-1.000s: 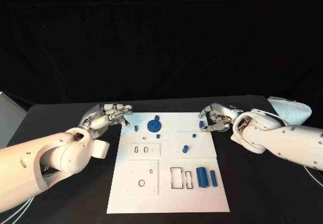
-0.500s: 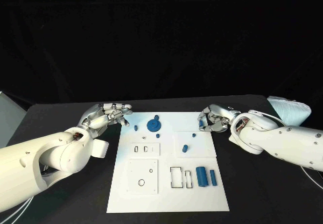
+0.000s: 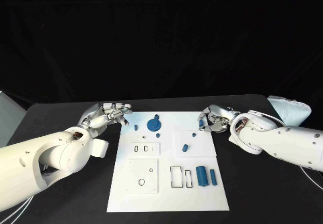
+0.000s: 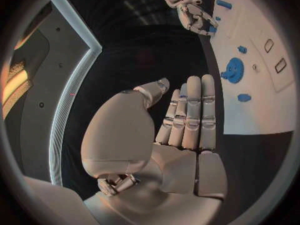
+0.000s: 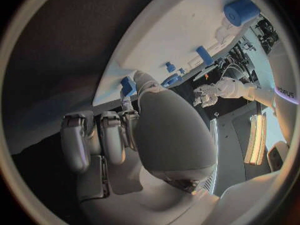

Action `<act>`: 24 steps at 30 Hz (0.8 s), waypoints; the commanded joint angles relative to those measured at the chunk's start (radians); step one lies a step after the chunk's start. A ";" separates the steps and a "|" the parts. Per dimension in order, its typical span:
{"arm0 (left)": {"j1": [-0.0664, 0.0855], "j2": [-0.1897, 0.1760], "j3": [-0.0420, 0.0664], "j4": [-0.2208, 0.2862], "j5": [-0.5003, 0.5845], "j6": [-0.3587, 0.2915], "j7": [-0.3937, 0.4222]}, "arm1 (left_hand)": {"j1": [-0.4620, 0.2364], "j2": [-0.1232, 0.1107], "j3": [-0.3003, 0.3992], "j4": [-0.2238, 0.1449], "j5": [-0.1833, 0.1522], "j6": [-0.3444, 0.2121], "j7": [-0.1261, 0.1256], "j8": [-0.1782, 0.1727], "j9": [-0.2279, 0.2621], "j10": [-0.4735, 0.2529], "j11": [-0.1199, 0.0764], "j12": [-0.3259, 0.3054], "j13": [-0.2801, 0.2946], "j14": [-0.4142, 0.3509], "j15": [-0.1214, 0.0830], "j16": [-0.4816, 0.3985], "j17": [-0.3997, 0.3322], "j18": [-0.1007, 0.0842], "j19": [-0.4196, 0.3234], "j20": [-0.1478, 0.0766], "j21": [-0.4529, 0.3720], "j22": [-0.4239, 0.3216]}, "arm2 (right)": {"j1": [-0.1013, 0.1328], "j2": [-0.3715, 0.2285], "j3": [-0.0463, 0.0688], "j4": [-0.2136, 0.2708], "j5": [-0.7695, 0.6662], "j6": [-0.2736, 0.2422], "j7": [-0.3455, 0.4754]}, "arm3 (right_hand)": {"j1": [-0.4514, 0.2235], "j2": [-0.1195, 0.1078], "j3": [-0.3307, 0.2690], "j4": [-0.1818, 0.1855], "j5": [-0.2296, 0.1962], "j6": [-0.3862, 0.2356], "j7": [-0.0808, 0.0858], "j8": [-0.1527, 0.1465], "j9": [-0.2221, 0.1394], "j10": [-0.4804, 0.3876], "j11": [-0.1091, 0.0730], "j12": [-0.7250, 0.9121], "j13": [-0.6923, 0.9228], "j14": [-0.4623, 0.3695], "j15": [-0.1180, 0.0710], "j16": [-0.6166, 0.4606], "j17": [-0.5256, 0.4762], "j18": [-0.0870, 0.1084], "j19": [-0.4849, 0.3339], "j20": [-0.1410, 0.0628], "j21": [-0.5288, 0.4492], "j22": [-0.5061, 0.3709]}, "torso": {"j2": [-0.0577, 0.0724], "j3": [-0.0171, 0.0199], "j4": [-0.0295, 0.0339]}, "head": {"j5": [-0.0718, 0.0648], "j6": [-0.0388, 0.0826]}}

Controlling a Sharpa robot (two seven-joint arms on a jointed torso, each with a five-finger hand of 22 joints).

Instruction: Assemble the parts on the task board

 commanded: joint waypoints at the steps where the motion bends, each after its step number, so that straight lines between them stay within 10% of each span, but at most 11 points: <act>1: 0.001 0.001 0.001 0.002 0.000 0.013 0.006 | -0.010 0.003 0.003 0.000 0.001 -0.009 0.001 -0.003 0.001 -0.005 0.001 -0.001 0.001 -0.007 -0.003 0.005 -0.001 0.012 -0.007 -0.003 0.004 0.001 | -0.001 0.001 0.000 -0.001 -0.006 0.006 -0.004 | -0.003 0.008 0.008 0.001 -0.001 0.009 0.001 0.006 0.001 0.005 0.000 0.007 0.149 0.104 -0.010 0.004 0.263 -0.007 0.090 -0.004 0.007 0.242 | 0.000 0.0001 -0.0002 | 0.000 -0.001; 24: 0.001 0.001 0.001 0.001 0.000 0.013 0.005 | -0.010 0.003 0.003 0.000 0.001 -0.009 0.001 -0.003 0.001 -0.005 0.001 -0.001 0.001 -0.007 -0.003 0.005 -0.001 0.012 -0.007 -0.003 0.004 0.001 | -0.001 0.002 0.000 0.004 -0.015 -0.045 0.008 | 0.015 0.051 0.212 -0.033 -0.090 0.089 -0.046 0.081 0.019 0.050 -0.040 0.043 0.194 0.104 -0.050 0.004 0.263 -0.014 0.104 -0.041 0.033 0.262 | 0.000 -0.0002 0.0008 | 0.000 -0.004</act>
